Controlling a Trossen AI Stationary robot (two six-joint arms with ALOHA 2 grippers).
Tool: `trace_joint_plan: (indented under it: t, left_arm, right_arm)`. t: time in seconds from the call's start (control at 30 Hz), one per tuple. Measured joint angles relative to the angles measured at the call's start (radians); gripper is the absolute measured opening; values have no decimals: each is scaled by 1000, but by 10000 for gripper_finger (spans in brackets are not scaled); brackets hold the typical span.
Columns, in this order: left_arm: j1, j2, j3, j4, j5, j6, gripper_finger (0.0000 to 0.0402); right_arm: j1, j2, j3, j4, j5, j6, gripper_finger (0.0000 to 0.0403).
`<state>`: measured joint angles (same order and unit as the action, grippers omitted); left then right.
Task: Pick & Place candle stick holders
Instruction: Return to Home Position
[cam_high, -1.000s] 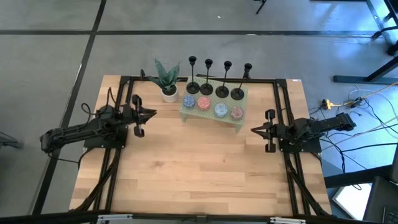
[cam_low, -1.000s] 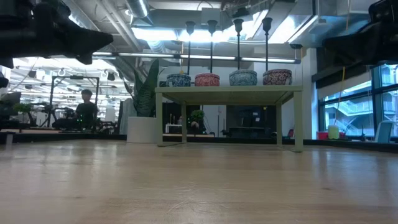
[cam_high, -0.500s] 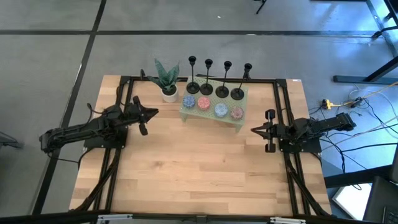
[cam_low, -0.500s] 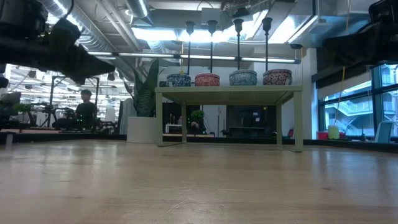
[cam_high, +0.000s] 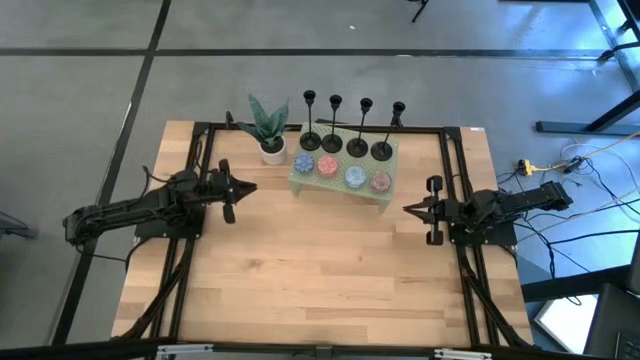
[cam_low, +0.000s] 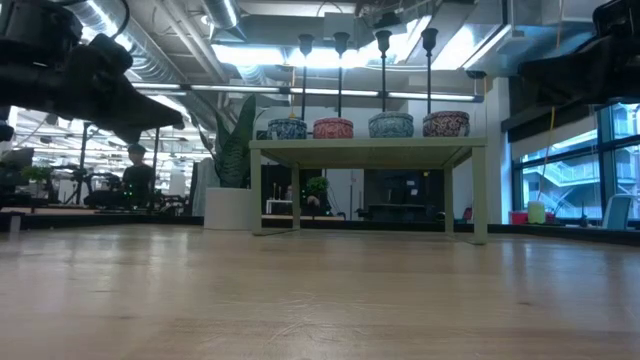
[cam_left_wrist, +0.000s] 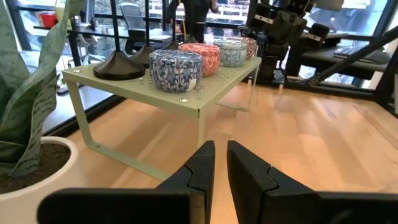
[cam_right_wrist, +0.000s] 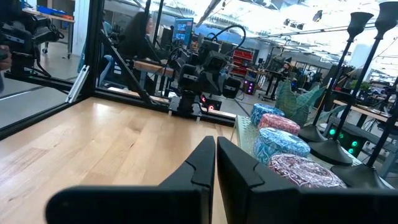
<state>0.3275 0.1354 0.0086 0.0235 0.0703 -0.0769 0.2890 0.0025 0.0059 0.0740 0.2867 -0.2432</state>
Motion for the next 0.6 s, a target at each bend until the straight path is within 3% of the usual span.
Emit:
trace_joint_plan:
  t: [0.37, 0.6]
  left_arm:
    - [0, 8, 0, -2, 0, 34, 37]
    - [0, 8, 0, 2, 0, 37, 37]
  right_arm:
    - [0, 0, 0, 0, 0, 101, 21]
    - [0, 0, 0, 0, 0, 80, 21]
